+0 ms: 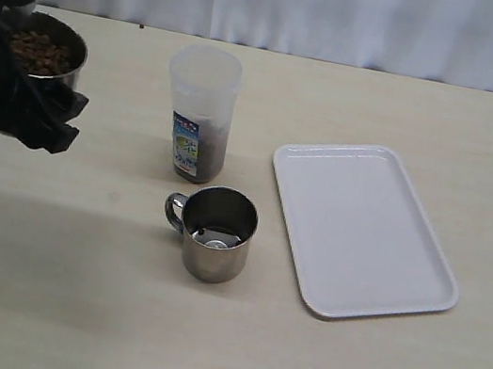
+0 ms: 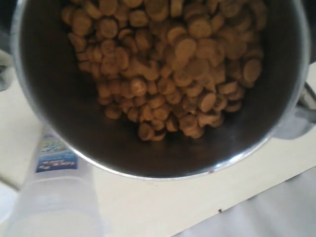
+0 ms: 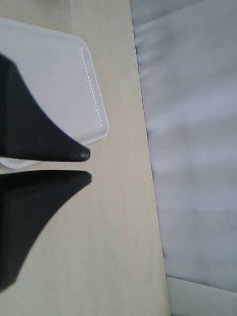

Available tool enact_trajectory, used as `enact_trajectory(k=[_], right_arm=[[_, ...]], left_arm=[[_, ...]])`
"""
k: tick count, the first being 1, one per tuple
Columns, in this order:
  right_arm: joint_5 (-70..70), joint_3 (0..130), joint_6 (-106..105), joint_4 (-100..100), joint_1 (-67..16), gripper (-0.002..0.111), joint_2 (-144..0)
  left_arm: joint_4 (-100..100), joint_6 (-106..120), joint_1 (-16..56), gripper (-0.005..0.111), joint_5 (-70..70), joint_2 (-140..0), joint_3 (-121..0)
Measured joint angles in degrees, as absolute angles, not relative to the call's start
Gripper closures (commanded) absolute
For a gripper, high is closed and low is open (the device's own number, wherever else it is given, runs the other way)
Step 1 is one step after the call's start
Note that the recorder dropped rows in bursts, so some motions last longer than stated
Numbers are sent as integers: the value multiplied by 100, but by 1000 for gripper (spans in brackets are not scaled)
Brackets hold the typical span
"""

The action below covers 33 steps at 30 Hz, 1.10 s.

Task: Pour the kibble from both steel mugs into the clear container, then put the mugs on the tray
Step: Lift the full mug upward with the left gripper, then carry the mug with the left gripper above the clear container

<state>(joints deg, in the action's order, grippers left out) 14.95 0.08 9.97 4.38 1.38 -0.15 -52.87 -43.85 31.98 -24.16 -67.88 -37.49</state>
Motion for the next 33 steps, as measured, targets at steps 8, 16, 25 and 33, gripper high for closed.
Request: enact_trajectory(k=[8, 16, 25, 33], right_arm=[[1495, 8, 997, 438, 138, 103, -15], [1495, 8, 997, 438, 138, 103, -15], [1495, 8, 997, 438, 138, 103, -15], [1495, 8, 997, 438, 138, 103, -15]], left_arm=[[-7018, -5657, 3810, 107, -3121, -7470, -4153], [-7712, -5952, 3857, 107, -3201, -8237, -4731], [-8151, -5471, 3857, 107, -3409, -8968, -5553], [-8566, -5374, 3857, 107, -3598, -9473, -6031]])
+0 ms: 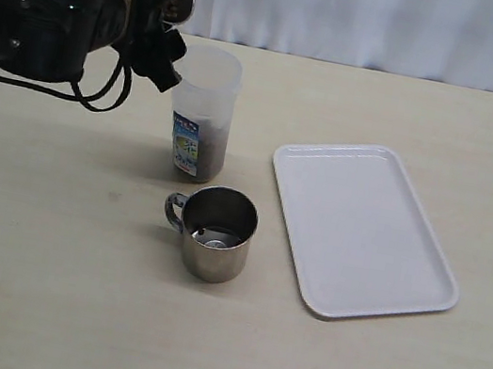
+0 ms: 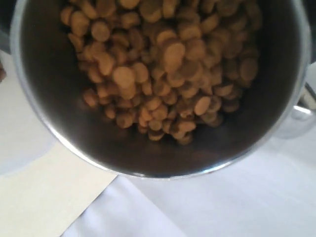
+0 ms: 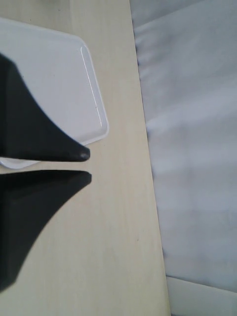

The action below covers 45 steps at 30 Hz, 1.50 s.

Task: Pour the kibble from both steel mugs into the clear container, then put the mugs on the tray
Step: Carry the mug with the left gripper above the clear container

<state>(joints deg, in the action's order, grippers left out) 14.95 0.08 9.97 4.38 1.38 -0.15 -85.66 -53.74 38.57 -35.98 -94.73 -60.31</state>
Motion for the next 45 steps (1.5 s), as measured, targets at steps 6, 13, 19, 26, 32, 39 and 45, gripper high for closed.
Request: enact_trajectory(k=[6, 13, 19, 26, 32, 39, 45], right_arm=[[1495, 8, 997, 438, 138, 103, -15], [1495, 8, 997, 438, 138, 103, -15], [1495, 8, 997, 438, 138, 103, -15], [1495, 8, 997, 438, 138, 103, -15], [1495, 8, 997, 438, 138, 103, -15], [1495, 8, 997, 438, 138, 103, -15], [1495, 8, 997, 438, 138, 103, -15]], left_arm=[[-8986, -5371, 3857, 107, -3633, -9648, -6031], [-9121, -4976, 3857, 107, -3633, -9688, -6031], [-9267, -4766, 3857, 107, -3645, -9692, -6093], [-9423, -4623, 3857, 107, -3688, -9725, -6168], [-9530, -4520, 3857, 107, -3866, -10062, -6280], [-9617, -4497, 3871, 107, -3844, -10171, -6303], [-9808, -4323, 3897, 107, -3844, -10171, -6360]])
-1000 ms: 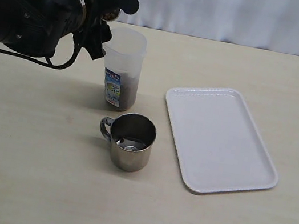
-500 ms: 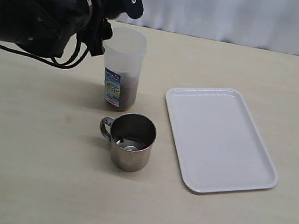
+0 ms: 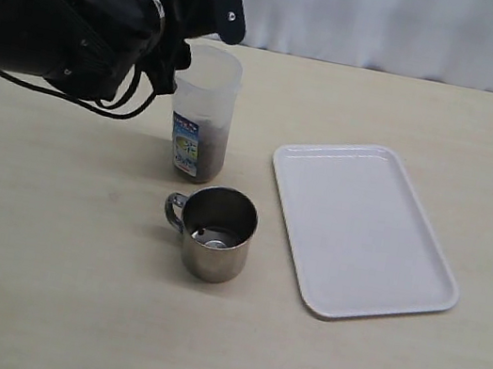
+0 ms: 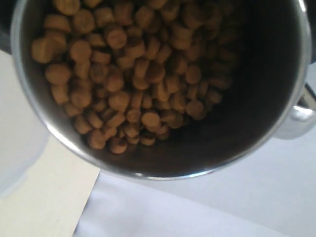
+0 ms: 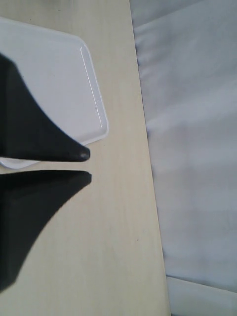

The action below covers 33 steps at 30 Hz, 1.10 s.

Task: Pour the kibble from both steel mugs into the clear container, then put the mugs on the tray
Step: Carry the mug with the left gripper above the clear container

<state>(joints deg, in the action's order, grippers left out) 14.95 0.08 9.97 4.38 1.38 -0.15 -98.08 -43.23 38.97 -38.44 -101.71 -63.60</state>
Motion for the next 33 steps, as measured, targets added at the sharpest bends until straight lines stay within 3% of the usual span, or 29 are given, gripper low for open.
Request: enact_trajectory(k=[33], right_arm=[[1495, 8, 997, 438, 138, 103, -15]], left_arm=[[-9867, -3175, 3990, 107, -3879, -10281, -6360]])
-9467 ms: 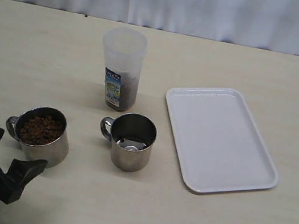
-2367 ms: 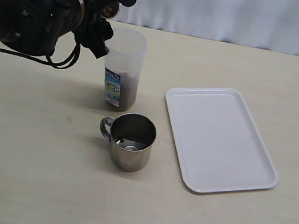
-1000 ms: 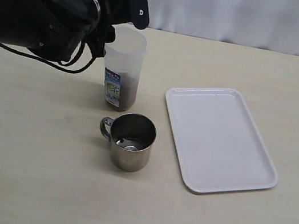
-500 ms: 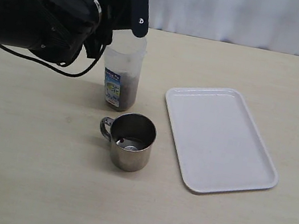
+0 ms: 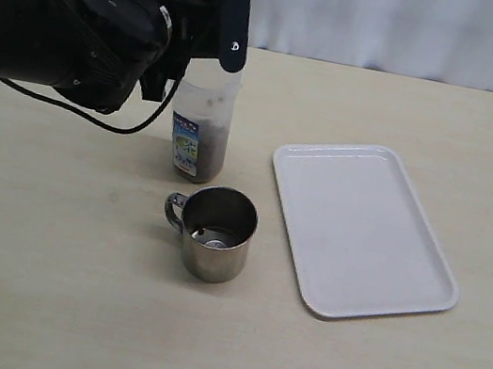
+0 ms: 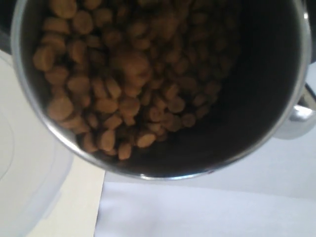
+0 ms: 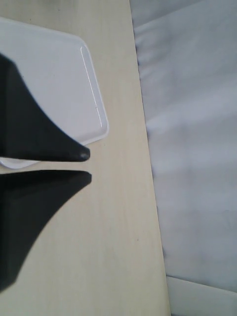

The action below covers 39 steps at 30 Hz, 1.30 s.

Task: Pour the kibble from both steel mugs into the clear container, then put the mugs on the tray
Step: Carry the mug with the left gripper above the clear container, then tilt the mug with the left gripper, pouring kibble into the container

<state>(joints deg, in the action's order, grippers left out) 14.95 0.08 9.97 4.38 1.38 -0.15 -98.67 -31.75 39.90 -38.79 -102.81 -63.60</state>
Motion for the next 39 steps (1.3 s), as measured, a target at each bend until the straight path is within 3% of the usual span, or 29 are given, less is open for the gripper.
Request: enact_trajectory(k=[26, 39], right_arm=[[1495, 8, 997, 438, 138, 103, -15], [1495, 8, 997, 438, 138, 103, -15]], left_arm=[[-9876, -2232, 3929, 107, -4236, -10677, -6559], [-9876, -1928, 4257, 107, -4764, -10677, -6692]])
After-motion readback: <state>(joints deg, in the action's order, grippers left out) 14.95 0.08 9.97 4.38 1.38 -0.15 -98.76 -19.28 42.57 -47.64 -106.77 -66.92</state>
